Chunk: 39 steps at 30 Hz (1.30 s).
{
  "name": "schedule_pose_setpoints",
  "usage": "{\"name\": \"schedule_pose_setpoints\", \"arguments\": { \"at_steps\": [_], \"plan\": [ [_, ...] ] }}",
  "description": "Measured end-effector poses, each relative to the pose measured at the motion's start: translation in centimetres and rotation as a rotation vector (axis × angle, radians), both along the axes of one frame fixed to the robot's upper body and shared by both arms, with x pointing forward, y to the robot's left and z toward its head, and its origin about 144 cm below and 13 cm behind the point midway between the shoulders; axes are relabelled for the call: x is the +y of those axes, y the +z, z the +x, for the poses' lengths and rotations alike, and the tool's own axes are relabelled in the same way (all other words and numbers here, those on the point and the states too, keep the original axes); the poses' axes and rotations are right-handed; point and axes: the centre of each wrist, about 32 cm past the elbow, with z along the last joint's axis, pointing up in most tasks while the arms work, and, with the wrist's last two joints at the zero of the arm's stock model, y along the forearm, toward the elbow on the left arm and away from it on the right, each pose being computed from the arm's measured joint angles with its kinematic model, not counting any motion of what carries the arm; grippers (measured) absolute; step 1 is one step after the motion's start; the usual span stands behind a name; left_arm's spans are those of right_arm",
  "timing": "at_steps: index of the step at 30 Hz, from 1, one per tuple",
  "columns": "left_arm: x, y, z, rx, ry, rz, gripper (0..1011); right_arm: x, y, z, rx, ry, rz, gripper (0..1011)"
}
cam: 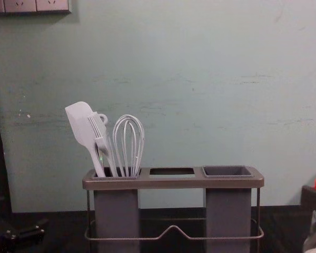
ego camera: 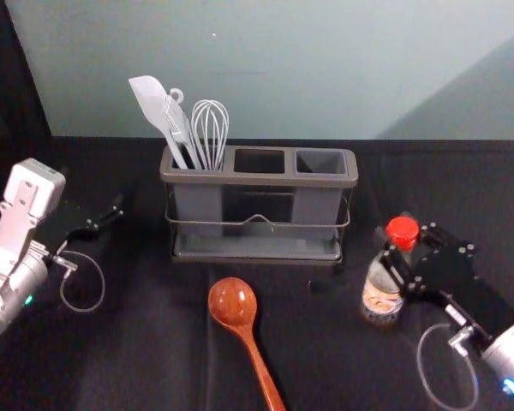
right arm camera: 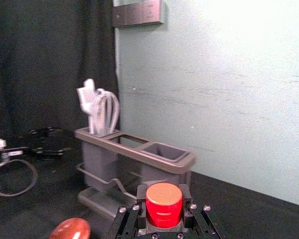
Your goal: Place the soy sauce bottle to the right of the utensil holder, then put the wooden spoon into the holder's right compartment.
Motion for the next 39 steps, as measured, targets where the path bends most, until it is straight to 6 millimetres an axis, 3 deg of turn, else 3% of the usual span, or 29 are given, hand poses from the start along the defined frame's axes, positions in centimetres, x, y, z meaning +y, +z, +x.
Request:
{"name": "schedule_pose_setpoints", "arguments": {
  "at_steps": [10,24,39],
  "plan": [
    [0.0,0.0,0.0,0.000,0.000,0.000,1000,-1.6,-0.4,3.8,-0.008,-0.045,0.049,382],
    [0.0,0.0,0.0,0.000,0.000,0.000,1000,-2.1,-0.9,9.0,0.023,-0.051,0.082,382],
    [0.0,0.0,0.0,0.000,0.000,0.000,1000,-1.7,-1.7,11.8,0.039,-0.039,0.126,382]
  ]
}}
